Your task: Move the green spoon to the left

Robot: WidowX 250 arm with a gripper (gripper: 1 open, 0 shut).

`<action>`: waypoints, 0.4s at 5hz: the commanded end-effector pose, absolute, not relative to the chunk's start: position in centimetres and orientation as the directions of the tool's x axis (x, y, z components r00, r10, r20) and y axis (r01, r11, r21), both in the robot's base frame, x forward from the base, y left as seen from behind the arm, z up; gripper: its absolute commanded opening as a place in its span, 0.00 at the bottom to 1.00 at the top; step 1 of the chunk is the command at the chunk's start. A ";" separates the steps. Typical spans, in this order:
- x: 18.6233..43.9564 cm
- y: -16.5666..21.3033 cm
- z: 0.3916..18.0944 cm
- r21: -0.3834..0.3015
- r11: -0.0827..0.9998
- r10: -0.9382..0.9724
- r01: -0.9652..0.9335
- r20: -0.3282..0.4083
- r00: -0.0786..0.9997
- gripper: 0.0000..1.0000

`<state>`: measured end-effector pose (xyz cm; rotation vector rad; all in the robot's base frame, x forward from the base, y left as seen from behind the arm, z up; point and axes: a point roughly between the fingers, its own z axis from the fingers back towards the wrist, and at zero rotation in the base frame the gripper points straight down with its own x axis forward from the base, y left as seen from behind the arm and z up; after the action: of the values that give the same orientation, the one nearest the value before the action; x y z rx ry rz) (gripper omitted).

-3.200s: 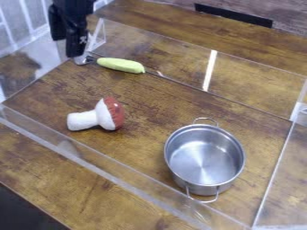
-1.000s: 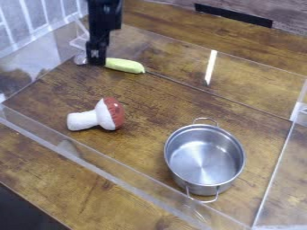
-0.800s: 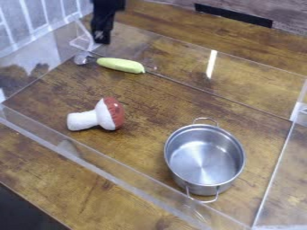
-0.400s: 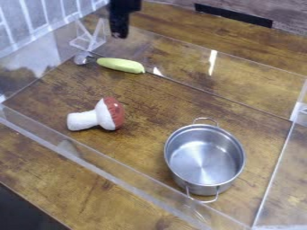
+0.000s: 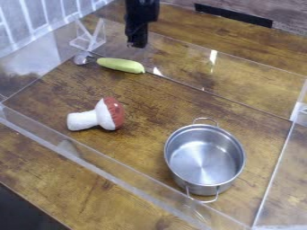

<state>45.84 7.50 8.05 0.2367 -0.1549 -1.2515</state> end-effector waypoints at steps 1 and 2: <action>45.5 6.9 10.8 0.347 0.303 -0.948 0.888 0.014 0.318 0.00; 45.6 5.5 10.9 0.349 0.317 -0.943 0.882 0.019 0.332 0.00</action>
<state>45.78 5.78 7.01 0.2316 -0.1594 -1.2100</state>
